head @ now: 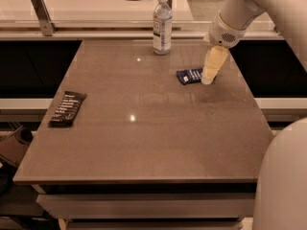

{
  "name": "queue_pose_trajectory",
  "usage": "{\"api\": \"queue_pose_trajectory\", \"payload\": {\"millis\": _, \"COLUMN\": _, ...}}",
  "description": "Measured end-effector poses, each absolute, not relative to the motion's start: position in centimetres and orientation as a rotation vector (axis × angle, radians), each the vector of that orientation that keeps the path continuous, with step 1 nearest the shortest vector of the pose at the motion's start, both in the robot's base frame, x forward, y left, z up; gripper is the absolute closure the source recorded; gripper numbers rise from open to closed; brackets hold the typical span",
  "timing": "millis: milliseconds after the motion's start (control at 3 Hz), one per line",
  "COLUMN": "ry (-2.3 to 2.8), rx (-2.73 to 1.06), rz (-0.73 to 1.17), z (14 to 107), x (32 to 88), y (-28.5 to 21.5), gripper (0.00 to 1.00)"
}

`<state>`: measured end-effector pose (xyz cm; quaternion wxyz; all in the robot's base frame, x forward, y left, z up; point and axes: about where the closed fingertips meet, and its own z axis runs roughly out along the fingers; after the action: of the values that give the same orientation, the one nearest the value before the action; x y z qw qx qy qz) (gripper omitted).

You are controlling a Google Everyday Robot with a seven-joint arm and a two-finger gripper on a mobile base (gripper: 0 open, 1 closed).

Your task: Move rxbar blueberry near rxbar chocolate

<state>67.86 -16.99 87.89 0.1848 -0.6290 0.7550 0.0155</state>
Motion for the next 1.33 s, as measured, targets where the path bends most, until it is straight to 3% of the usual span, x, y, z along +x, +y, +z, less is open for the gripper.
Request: {"api": "queue_pose_trajectory", "payload": {"millis": 1333, "ry": 2.202, "rx": -1.880, "rz": 0.090, "z": 82.2, "x": 69.5, "y": -14.5, "gripper": 0.00}}
